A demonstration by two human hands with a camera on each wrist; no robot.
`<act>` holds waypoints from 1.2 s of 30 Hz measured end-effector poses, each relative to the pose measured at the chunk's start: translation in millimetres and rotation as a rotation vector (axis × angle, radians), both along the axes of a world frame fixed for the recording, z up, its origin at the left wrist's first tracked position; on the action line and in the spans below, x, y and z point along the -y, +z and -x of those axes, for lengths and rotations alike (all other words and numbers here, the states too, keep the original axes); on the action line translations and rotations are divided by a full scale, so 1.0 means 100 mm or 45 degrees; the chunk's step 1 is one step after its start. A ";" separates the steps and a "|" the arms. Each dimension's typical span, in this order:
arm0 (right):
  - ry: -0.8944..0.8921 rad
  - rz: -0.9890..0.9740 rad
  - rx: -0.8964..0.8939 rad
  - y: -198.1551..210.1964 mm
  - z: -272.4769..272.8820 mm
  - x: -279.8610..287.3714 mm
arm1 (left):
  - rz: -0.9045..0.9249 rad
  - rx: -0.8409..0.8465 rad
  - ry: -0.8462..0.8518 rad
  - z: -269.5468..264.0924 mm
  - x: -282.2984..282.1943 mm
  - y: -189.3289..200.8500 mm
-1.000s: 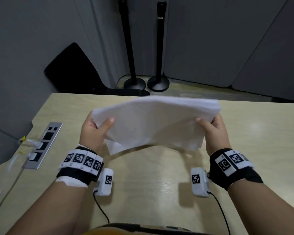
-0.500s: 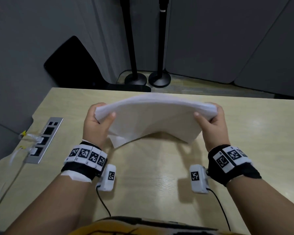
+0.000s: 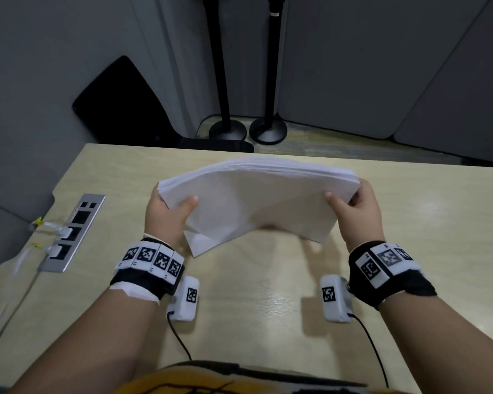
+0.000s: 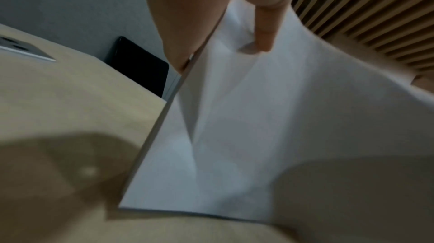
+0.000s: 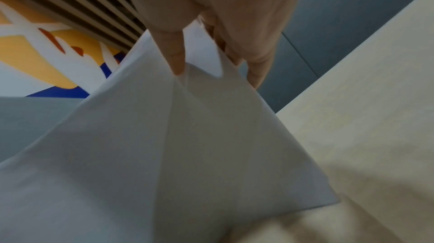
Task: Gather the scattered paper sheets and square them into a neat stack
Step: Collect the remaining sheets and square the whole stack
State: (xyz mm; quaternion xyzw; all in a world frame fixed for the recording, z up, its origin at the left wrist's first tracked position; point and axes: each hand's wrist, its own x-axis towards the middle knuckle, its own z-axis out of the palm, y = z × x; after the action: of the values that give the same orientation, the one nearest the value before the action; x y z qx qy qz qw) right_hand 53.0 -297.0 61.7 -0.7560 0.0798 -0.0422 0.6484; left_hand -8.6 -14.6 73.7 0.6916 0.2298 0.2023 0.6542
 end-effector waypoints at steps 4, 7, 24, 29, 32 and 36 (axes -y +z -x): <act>-0.139 0.319 0.004 0.06 -0.01 -0.04 | -0.022 -0.025 0.010 0.01 0.00 -0.03; -0.222 0.529 0.244 0.29 -0.03 -0.09 | -0.276 0.059 -0.105 -0.01 -0.01 0.08; 0.479 0.709 0.381 0.71 0.04 -0.41 | -0.895 0.152 -0.504 -0.18 0.01 0.46; 0.382 0.171 0.245 0.67 0.01 -0.30 | -0.346 0.156 -0.264 -0.20 -0.18 0.30; 0.375 -0.103 0.147 0.65 0.00 -0.26 | 0.023 0.176 -0.448 -0.23 -0.11 0.29; 0.406 -0.347 0.037 0.57 0.01 -0.23 | 0.130 0.155 -0.515 -0.23 0.06 0.38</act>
State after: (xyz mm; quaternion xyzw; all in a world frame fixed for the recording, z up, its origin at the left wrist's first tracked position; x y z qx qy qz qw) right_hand 51.8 -274.1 118.5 -0.6635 -0.0453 0.0614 0.7443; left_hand 14.9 -20.7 111.4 0.6761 0.0564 0.0966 0.7282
